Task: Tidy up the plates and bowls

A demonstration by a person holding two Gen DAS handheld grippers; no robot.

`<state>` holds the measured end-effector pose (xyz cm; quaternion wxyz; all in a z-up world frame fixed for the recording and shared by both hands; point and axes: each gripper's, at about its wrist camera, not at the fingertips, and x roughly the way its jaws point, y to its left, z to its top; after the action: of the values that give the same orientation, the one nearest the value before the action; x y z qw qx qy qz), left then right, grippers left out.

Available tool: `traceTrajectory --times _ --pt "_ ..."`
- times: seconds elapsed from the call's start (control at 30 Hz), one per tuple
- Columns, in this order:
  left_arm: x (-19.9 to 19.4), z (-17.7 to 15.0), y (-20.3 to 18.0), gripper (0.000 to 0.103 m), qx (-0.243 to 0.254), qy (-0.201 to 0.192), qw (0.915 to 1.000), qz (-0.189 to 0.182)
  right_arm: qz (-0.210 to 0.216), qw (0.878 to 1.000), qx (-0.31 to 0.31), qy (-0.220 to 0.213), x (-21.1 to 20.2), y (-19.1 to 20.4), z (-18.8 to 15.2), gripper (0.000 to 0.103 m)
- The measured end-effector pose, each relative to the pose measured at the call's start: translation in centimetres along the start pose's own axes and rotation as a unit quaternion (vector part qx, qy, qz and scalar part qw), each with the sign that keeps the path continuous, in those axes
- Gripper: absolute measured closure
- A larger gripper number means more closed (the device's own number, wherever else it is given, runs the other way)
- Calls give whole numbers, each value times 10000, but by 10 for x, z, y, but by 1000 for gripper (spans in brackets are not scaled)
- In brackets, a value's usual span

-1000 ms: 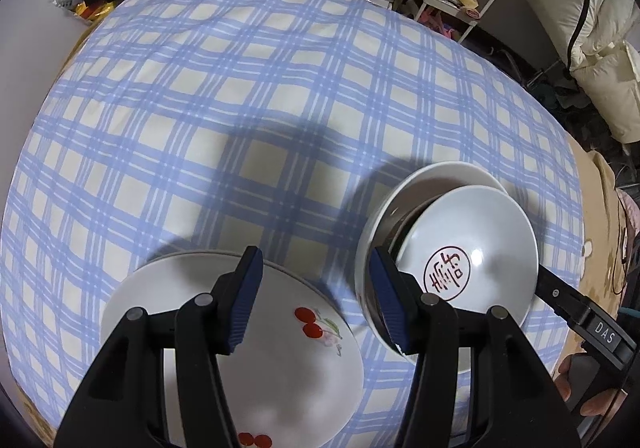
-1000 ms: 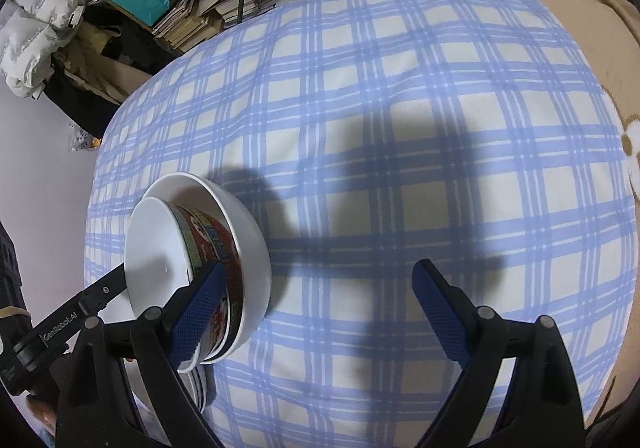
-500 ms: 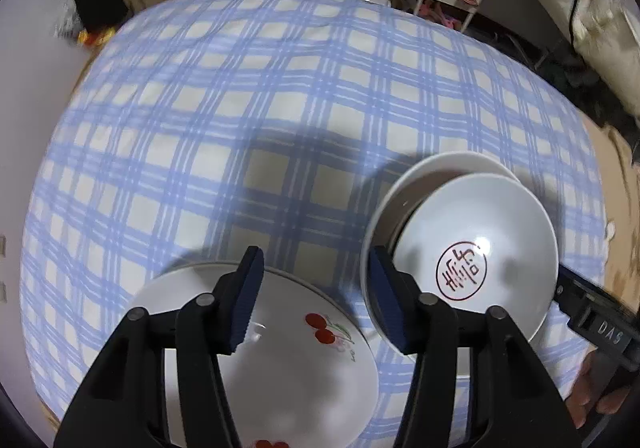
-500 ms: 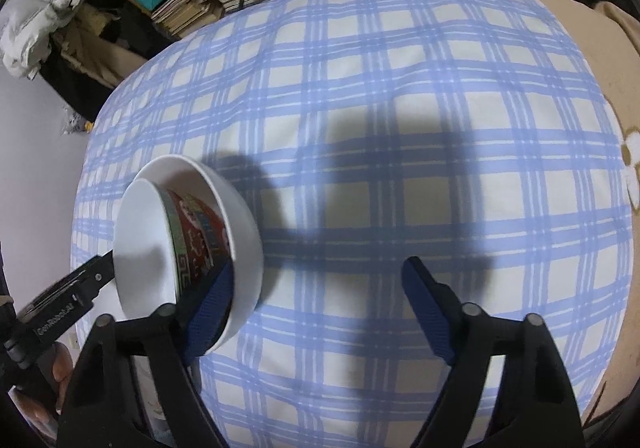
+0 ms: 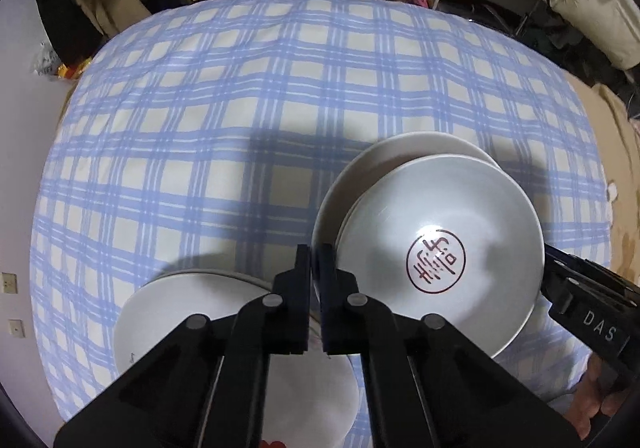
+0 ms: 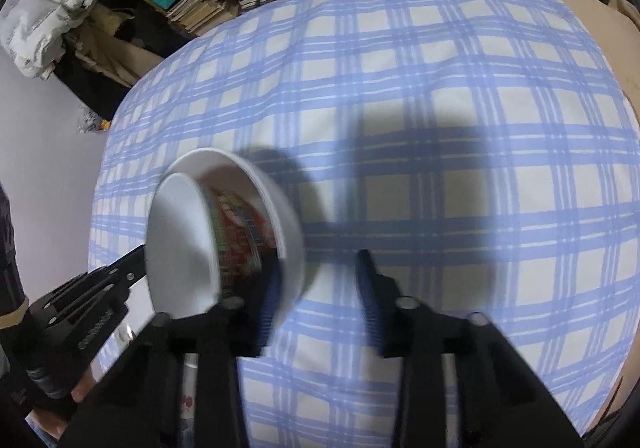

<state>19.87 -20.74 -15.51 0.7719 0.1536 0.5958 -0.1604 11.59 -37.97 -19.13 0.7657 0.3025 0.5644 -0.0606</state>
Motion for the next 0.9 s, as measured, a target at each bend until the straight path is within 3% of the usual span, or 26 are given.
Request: traceTrajectory --times 0.1,0.23,0.33,0.9 --pt "0 0 0 100 -2 -6 10000 -5 -29 10000 -72 0 0 5 1 74" --pt "0 0 1 101 -168 21 9997 -148 55 9997 -240 6 1 11 2 93" --pt "1 1 -1 101 -201 99 9997 -135 -150 9988 -473 -24 0 20 0 93" --pt "12 13 8 101 -408 262 9985 -264 -74 9996 -289 -16 2 18 1 93"
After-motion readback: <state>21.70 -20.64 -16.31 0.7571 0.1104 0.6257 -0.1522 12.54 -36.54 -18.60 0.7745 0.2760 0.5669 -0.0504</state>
